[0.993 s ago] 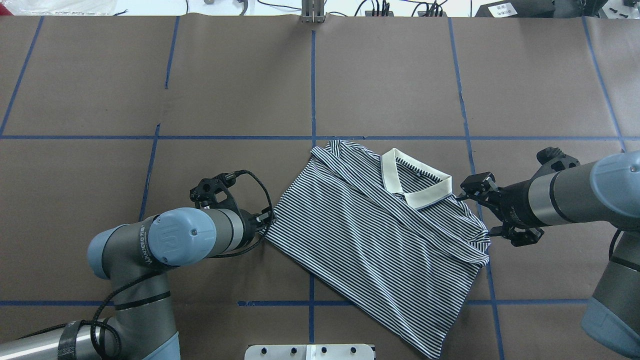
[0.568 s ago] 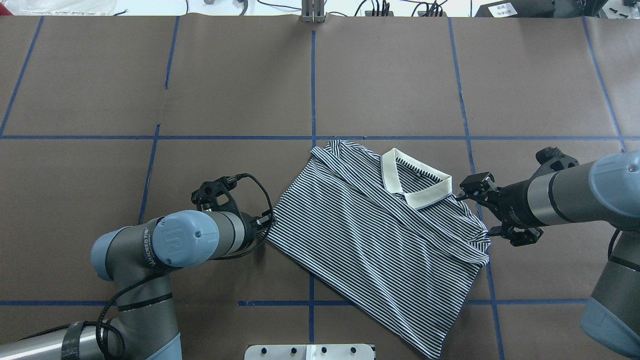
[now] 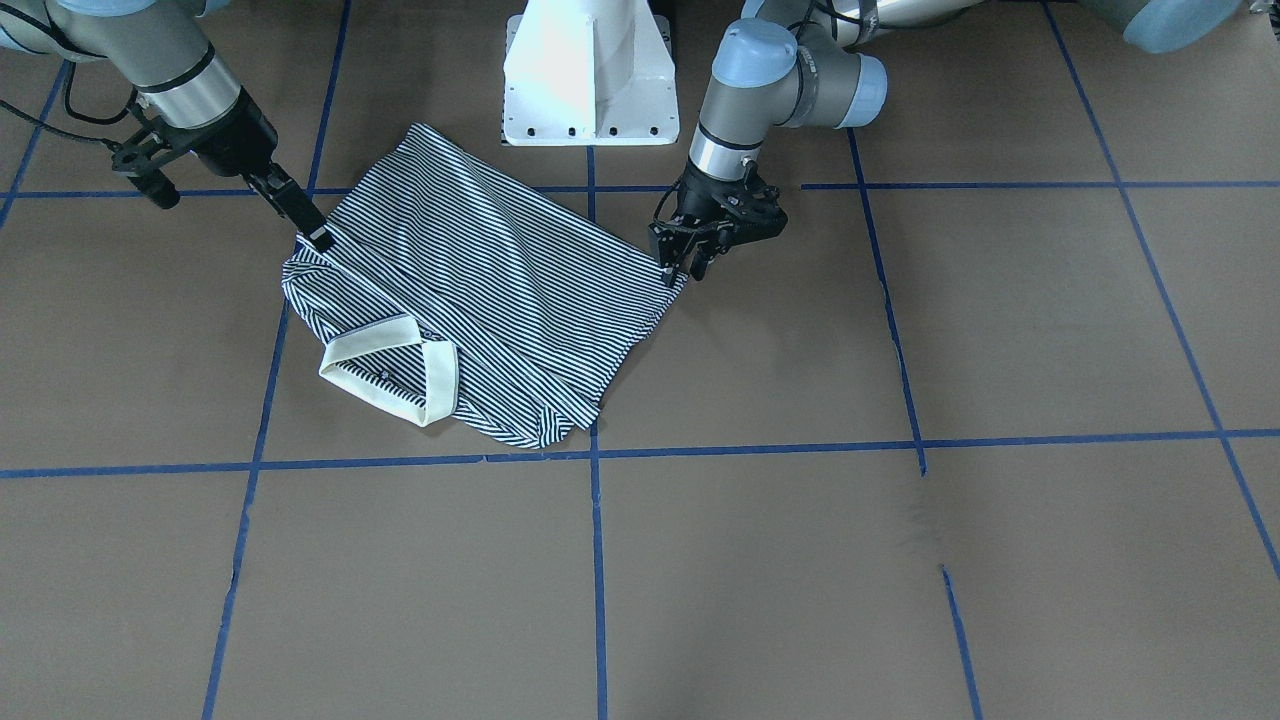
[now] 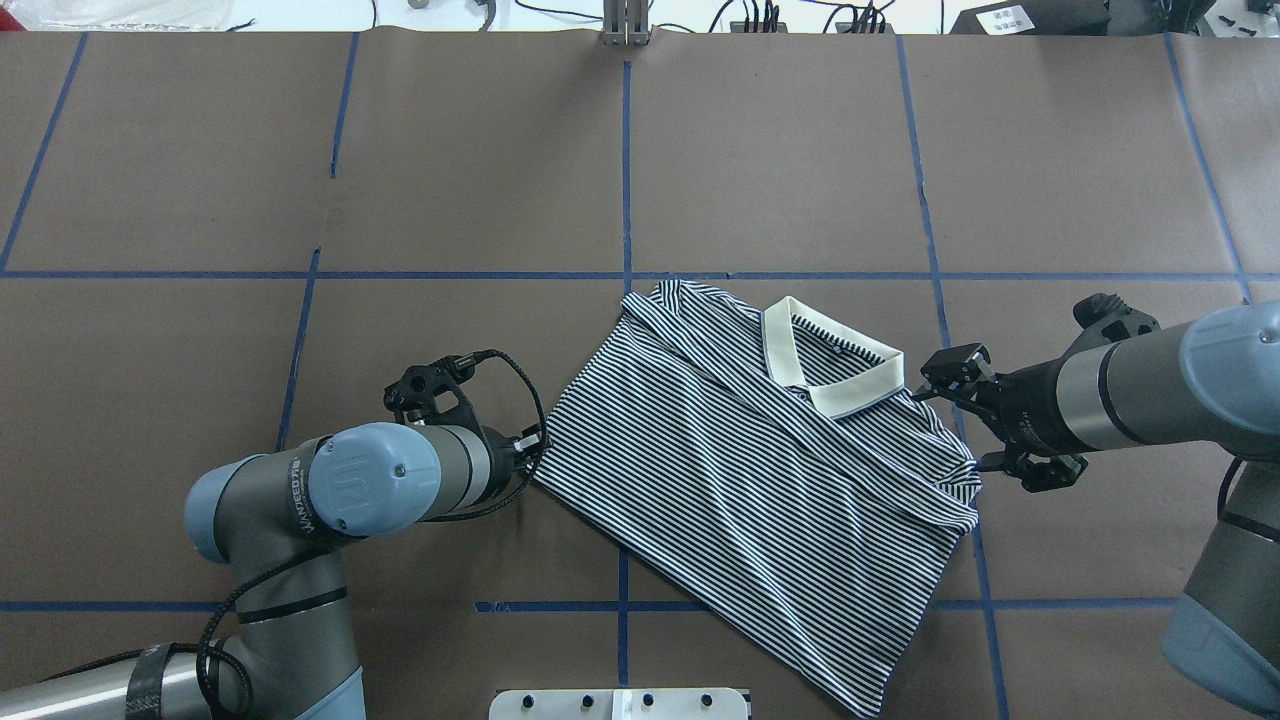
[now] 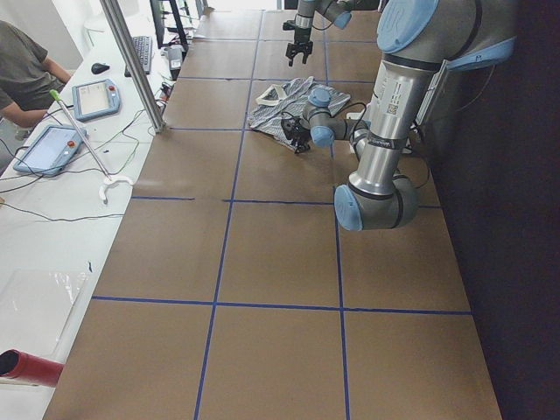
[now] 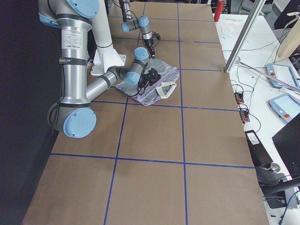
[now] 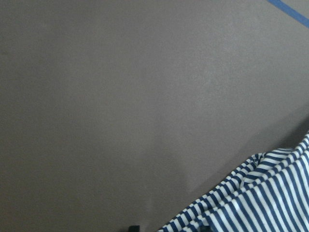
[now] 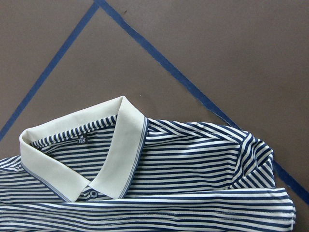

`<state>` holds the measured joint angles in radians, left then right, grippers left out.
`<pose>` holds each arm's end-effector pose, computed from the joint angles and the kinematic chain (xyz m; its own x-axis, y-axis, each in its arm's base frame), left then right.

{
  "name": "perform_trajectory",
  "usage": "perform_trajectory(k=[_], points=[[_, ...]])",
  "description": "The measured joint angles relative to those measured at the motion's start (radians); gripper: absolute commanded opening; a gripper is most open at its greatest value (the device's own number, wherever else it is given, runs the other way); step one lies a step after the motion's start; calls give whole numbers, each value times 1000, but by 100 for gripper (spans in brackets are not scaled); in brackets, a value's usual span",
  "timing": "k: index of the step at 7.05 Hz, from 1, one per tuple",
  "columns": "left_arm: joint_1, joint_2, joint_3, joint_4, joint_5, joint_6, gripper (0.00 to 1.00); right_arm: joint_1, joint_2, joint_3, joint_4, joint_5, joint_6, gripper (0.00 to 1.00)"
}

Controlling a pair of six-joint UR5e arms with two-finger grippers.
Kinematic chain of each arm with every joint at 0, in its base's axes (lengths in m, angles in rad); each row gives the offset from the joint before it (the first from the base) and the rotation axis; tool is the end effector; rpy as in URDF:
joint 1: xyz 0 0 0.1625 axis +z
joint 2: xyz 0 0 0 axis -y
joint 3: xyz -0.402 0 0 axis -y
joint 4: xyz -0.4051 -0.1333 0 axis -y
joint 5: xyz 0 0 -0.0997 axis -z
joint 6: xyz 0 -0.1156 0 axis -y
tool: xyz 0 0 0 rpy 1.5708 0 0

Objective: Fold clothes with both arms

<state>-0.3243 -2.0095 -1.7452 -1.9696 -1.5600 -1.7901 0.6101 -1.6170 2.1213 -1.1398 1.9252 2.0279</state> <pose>0.5760 -0.3356 0.2701 0.4194 -0.3705 -0.8288 0.4288 0.8855 -0.1789 -0.3421 -0.3528 0.3524 0.3004 0.7150 0.6312 -0.4915 0.6832 -0.5400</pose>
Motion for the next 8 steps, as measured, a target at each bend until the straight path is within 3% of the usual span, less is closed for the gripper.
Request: perform_trajectory(k=[2,5,8], points=[[-1,-3,-4,3,0,0,0,0,-2,0,0,0,0,100],[-74,10,-133,84,0,167,0,3,-3,6,2,2,0,100],[-224,-34,-49,80,-1,345,0,5,2,10,8,2,0,100]])
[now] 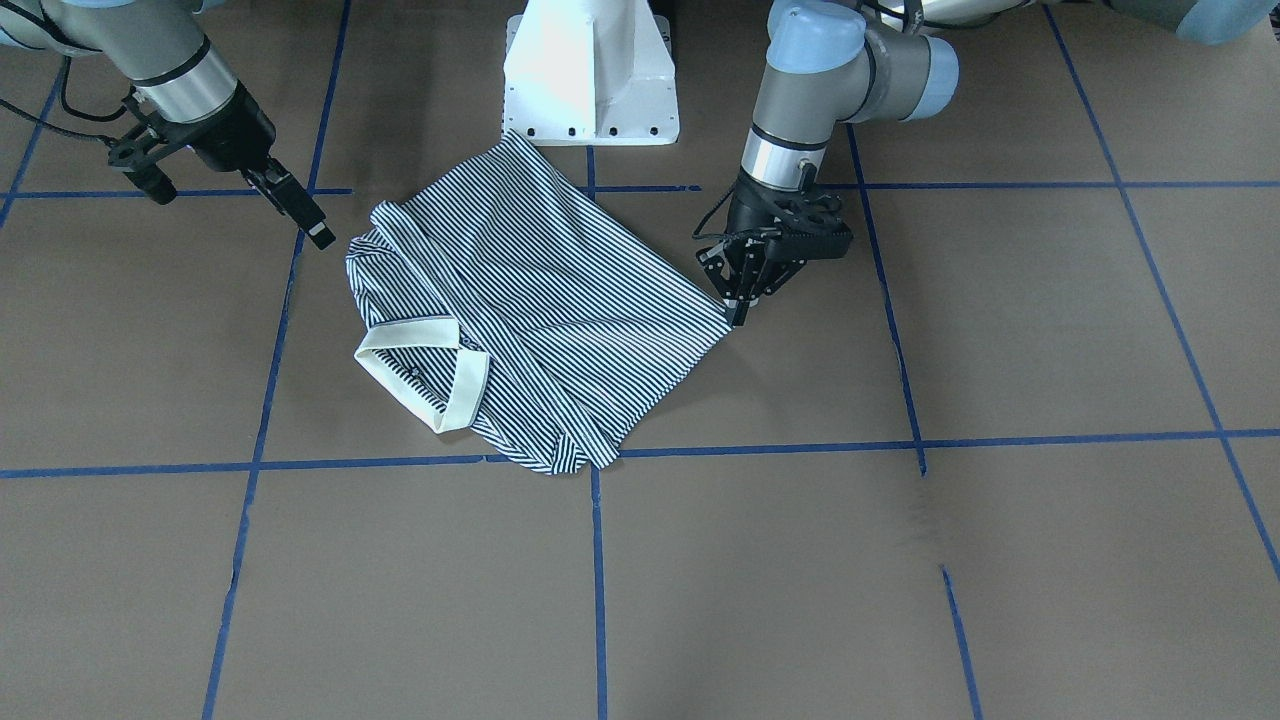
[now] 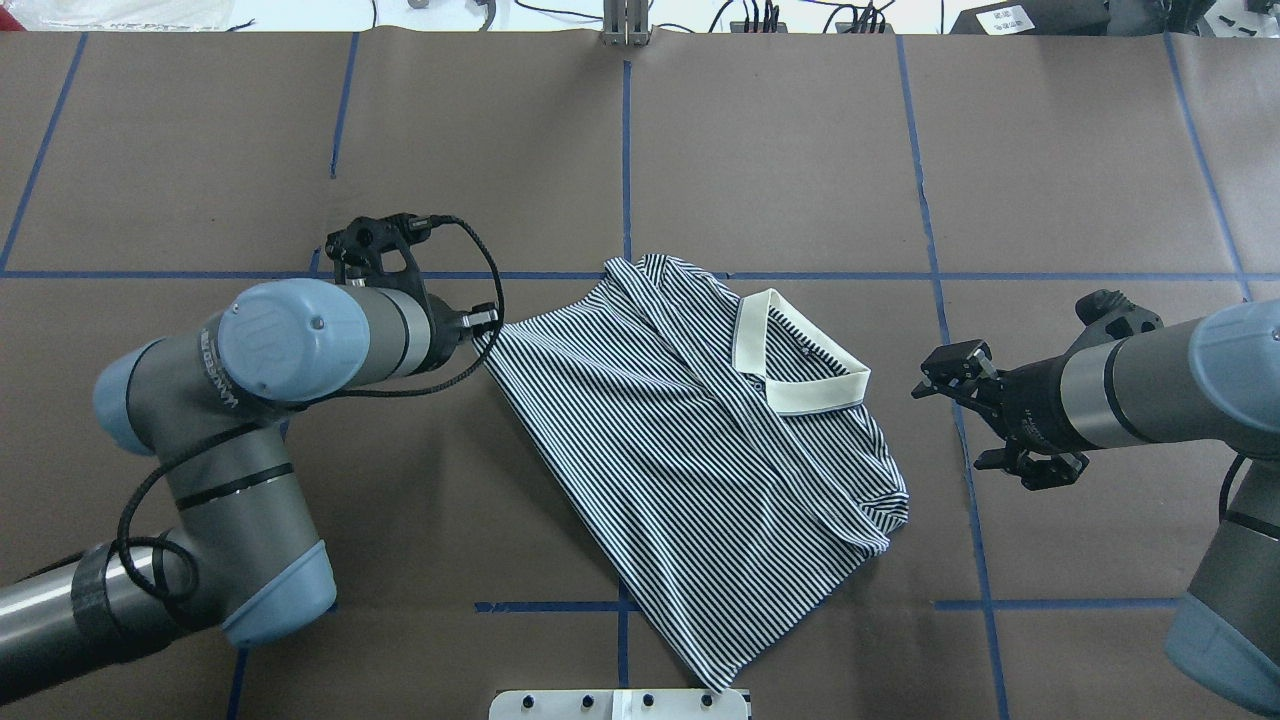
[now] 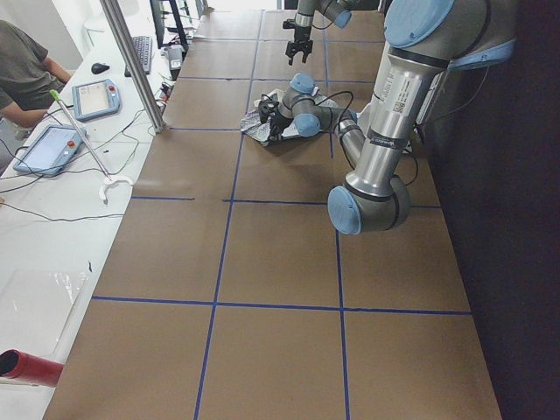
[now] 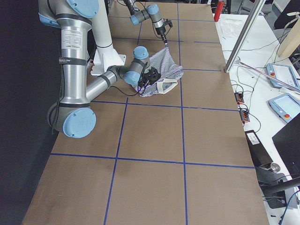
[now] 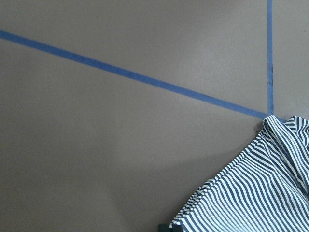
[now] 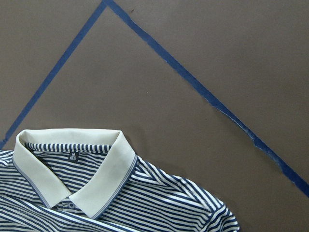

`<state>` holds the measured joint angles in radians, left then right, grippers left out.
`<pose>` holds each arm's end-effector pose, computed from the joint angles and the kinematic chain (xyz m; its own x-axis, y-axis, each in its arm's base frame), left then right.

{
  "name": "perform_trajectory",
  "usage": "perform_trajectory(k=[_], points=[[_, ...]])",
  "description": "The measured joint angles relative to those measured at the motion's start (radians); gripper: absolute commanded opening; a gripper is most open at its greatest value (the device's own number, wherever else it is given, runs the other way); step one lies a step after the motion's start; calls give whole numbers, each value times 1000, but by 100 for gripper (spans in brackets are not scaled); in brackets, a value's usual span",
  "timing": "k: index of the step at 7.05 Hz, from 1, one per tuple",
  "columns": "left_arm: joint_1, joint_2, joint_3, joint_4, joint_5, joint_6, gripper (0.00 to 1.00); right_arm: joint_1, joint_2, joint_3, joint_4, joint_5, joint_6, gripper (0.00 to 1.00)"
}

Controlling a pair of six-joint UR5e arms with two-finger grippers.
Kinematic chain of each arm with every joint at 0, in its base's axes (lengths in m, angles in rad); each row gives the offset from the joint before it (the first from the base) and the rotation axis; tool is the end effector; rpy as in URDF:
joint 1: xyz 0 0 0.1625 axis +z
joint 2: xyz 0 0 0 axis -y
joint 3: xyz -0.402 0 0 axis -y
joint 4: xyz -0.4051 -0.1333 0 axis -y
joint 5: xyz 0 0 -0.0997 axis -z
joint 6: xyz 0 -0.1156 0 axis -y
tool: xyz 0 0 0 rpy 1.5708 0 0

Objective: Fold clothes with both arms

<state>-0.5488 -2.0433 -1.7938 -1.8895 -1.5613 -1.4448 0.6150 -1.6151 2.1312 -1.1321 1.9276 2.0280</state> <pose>0.4800 -0.4510 0.2373 0.5136 -0.1667 -0.8417 0.4677 0.8768 0.1117 -0.3389 -0.3532 0.3454 0.2876 0.7096 0.6433 -0.4845 0.6872 -0.5414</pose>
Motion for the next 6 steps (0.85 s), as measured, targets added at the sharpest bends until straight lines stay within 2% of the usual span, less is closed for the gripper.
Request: perform_trajectory(k=[1,3,4,5,6], points=[[-59,-69,104,-48,0,38,0,4,3,0,1,-1,0,100],[-154,-252,434,-242,2,85,0,35,3,-2,1,-2,0,100],[-190,-317,553,-309,16,128,55,50,3,-4,2,-3,0,100],[-212,-345,610,-341,36,168,56,58,4,-6,2,-6,0,100],[-220,-344,621,-358,46,185,56,58,14,-11,0,-15,0,100]])
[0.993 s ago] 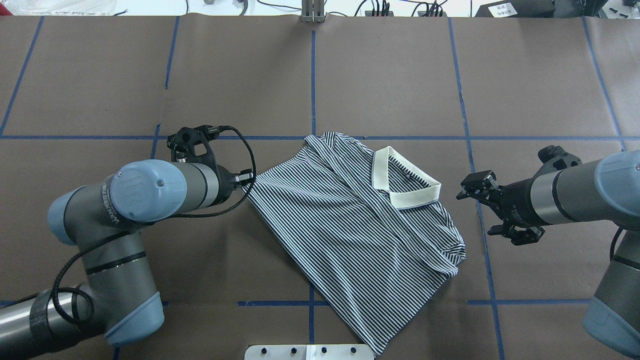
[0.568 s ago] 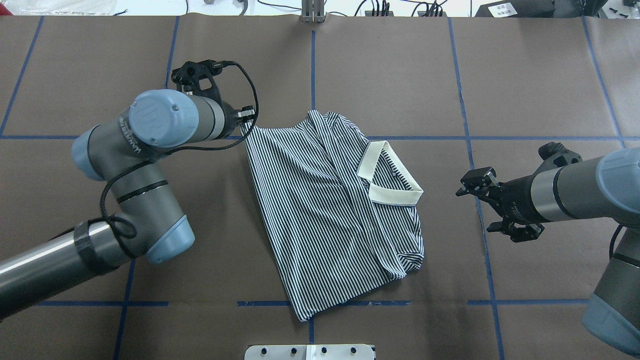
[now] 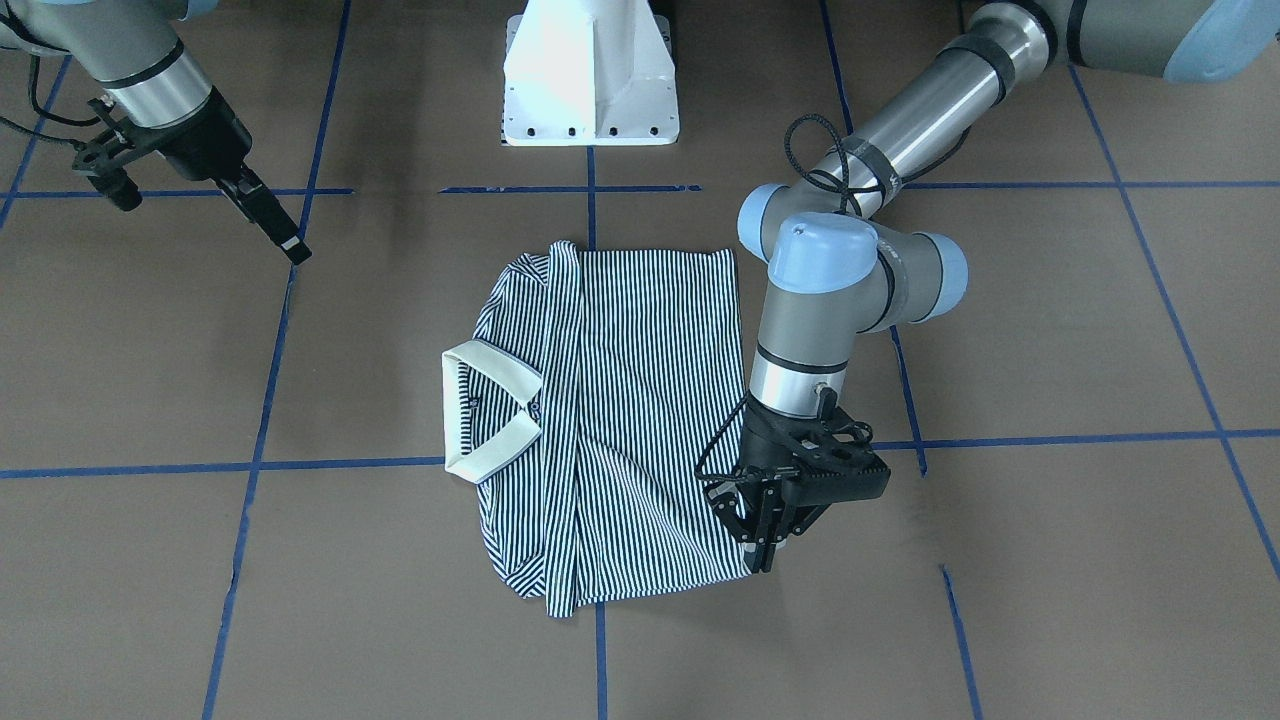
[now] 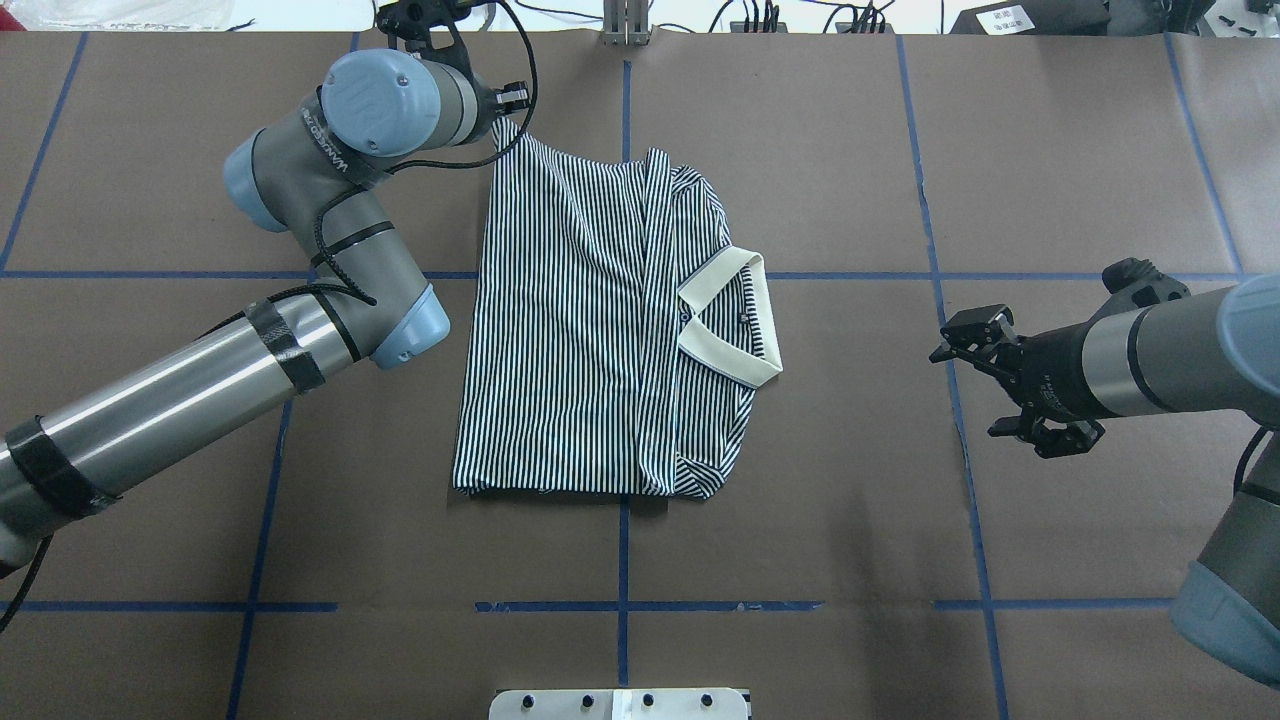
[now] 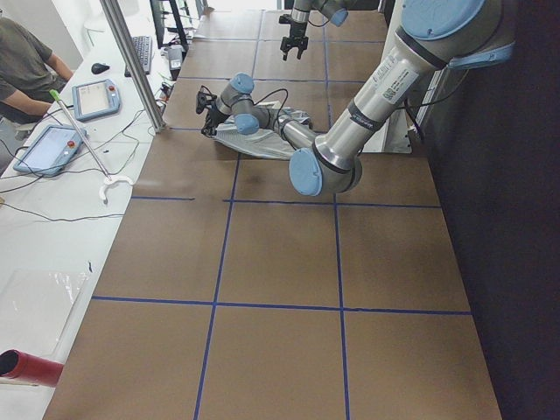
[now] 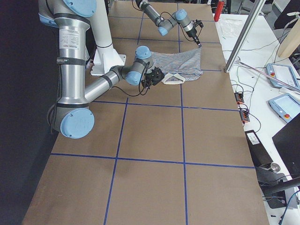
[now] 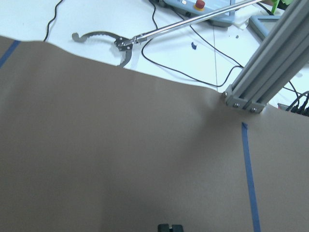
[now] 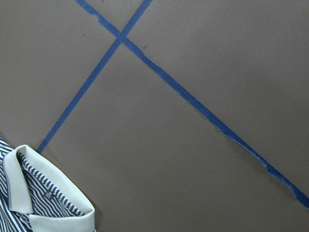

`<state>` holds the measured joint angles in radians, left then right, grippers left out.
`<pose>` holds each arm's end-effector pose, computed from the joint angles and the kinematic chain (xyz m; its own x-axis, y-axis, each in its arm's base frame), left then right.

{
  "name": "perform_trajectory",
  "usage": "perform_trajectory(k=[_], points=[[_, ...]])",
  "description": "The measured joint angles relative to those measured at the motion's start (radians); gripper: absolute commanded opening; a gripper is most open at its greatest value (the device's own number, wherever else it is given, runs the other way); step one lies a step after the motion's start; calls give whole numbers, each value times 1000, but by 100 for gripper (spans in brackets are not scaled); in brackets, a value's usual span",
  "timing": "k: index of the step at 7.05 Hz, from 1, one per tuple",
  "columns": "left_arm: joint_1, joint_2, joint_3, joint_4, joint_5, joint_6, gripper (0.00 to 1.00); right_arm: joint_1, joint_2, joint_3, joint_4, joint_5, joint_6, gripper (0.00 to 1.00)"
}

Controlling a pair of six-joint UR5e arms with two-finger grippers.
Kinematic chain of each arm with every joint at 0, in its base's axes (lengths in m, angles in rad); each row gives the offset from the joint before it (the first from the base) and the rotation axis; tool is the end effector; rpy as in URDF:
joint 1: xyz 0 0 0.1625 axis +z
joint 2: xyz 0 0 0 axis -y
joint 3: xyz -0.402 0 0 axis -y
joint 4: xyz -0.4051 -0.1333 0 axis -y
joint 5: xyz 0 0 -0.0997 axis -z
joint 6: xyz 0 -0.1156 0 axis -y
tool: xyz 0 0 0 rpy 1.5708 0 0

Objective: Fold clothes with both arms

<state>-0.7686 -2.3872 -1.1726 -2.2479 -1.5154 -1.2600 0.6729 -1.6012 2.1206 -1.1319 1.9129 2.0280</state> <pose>0.4862 -0.6644 0.2375 0.5364 -0.0939 -0.8387 0.5939 0.7481 0.2960 -0.3211 -0.3767 0.3443 0.2390 0.7222 0.6490 -0.5327 0.6564 -0.5342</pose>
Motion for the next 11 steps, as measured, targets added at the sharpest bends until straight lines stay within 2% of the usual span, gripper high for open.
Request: perform_trajectory(k=[1,3,4,6,7,10,11], points=[[-2,32,-31,-19,1,5,56,-7,31,-16,-4,-21,0,100],[-2,155,-201,-35,-26,10,56,-95,128,-81,-47,-101,-12,100],[2,232,-303,-35,-55,9,56,-153,213,-107,-137,-130,-69,100],[7,379,-456,-35,-100,2,57,-246,473,-193,-428,-151,-286,100],[7,418,-484,-34,-107,1,57,-276,571,-254,-507,-156,-402,100],[9,449,-490,-33,-146,1,58,-305,772,-469,-571,-146,-730,100],[9,450,-487,-33,-150,0,58,-307,816,-509,-609,-145,-794,100]])
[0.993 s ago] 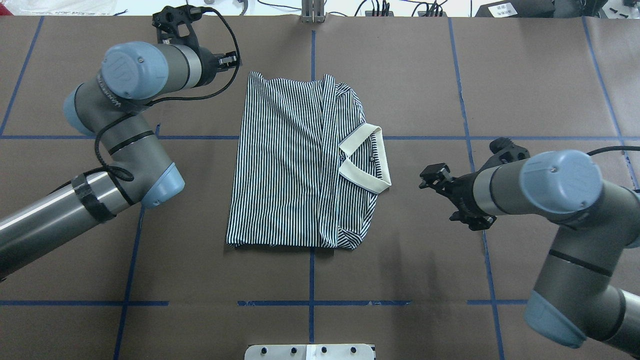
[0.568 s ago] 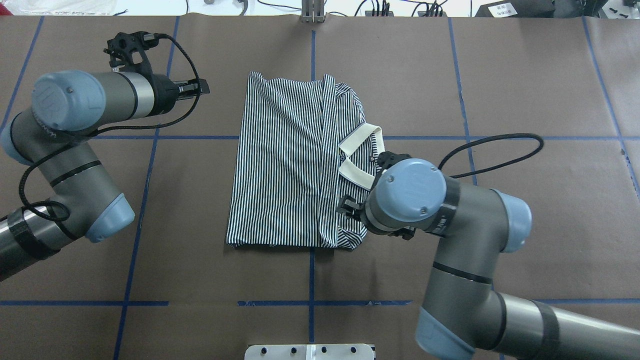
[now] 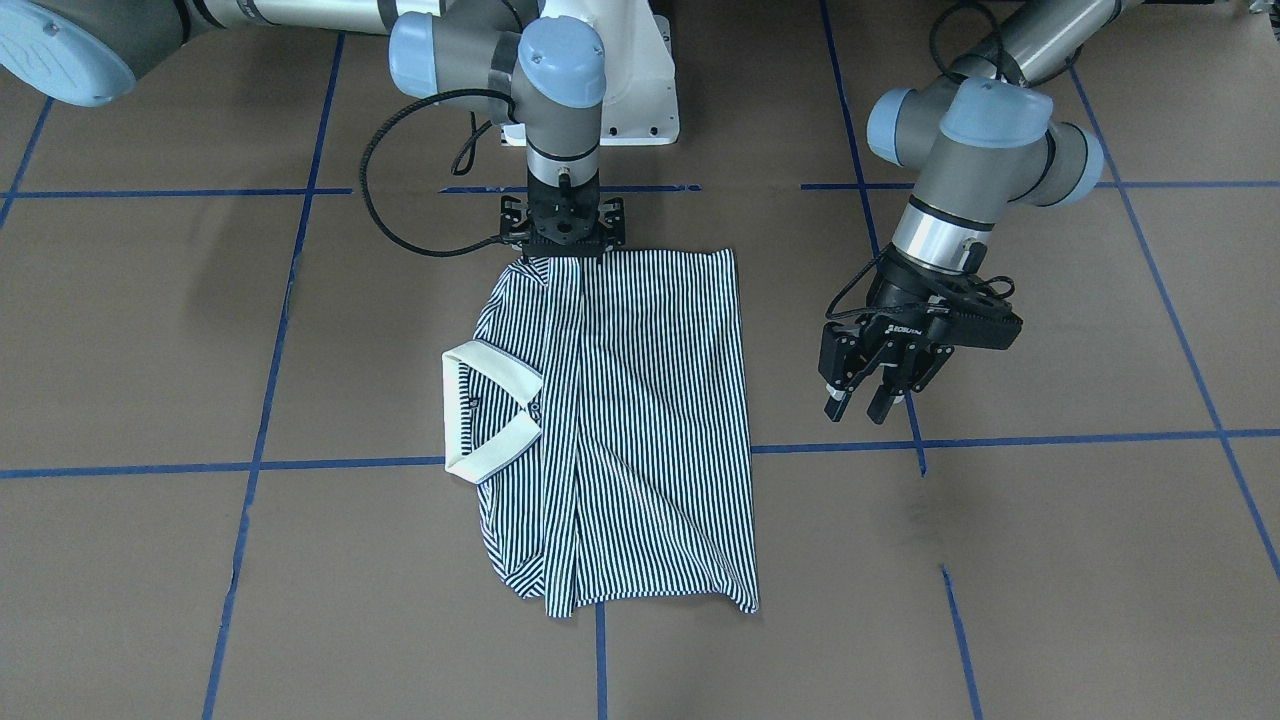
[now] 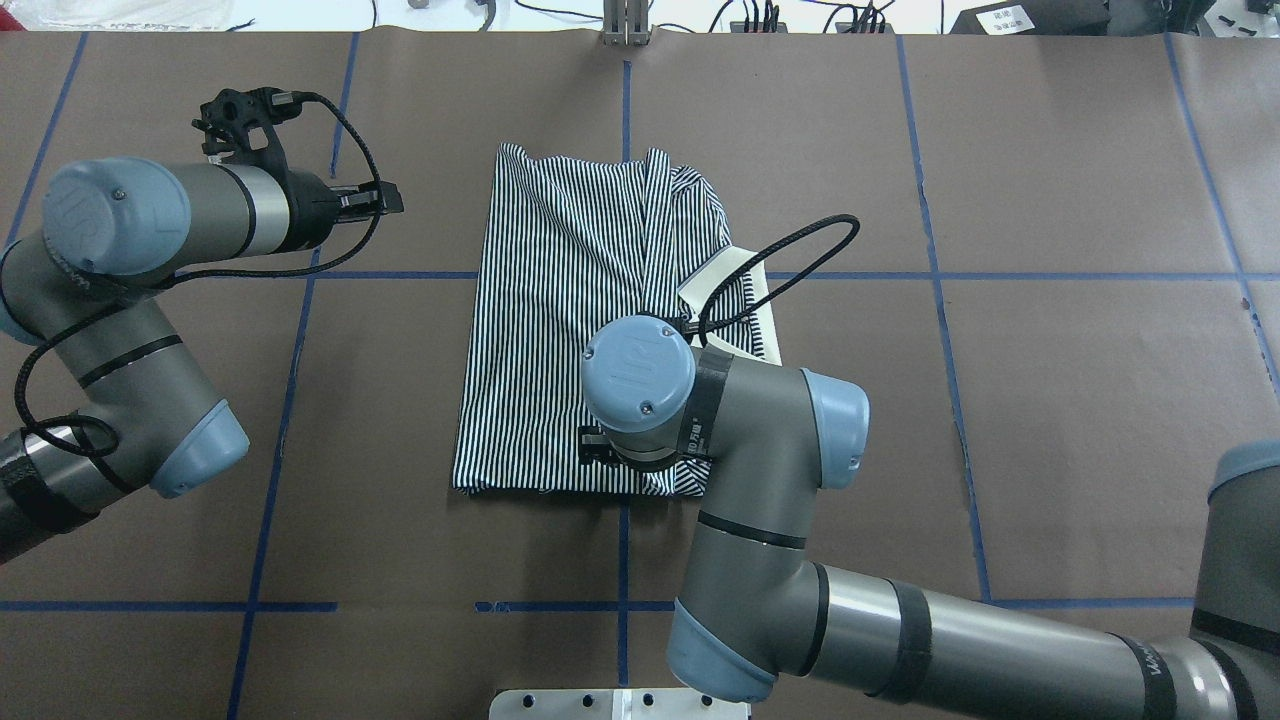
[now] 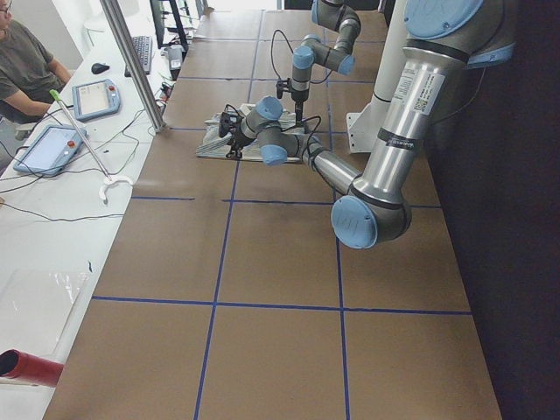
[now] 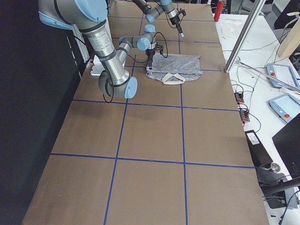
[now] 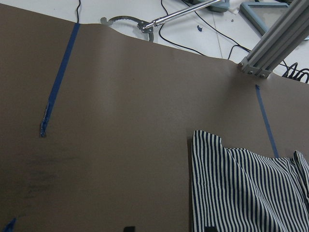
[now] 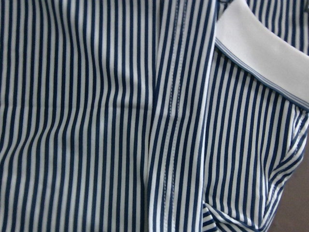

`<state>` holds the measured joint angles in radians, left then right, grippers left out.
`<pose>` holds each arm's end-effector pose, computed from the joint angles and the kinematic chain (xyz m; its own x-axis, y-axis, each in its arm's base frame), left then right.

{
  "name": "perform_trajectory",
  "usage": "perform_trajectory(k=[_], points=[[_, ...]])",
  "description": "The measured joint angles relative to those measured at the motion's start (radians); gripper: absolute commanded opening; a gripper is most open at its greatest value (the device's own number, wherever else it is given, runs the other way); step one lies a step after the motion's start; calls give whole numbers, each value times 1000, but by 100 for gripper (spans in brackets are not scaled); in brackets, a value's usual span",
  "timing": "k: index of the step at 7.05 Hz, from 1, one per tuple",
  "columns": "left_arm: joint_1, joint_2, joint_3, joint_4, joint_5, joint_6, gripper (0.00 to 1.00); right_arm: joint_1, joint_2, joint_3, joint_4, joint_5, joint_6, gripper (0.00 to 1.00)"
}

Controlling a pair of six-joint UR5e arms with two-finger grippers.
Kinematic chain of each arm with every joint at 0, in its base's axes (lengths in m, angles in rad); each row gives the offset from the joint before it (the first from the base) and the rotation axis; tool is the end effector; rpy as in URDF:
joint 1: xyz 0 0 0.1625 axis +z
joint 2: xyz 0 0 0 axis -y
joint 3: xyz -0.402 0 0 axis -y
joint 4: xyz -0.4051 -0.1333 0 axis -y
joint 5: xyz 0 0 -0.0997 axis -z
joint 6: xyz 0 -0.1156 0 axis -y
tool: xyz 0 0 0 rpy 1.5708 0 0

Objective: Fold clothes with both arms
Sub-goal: 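Move the right gripper down to the shirt edge beside the collar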

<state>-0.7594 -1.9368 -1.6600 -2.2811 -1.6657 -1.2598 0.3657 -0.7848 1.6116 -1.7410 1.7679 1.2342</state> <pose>0.3892 -0.5382 0.3135 0.4626 -0.0192 -0.8863 0.5049 0.8275 0.2456 -0.6206 -0.3561 0.1775 0.7771 -0.0492 0.6274 0.0187 0.9983 0.0552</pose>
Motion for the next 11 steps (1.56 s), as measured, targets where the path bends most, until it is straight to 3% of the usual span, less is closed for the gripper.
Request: perform_trajectory(k=[2,7,11], points=[[1,1,4,0,-3,-28,58,-3,29,-21,-73,-1,-50,100],[2,6,13,-1,-3,-45,59,-22,-15,-13,-124,-11,-81,100],[3,31,-1,-4,-3,-54,61,-1,-214,204,-218,-16,-198,100]])
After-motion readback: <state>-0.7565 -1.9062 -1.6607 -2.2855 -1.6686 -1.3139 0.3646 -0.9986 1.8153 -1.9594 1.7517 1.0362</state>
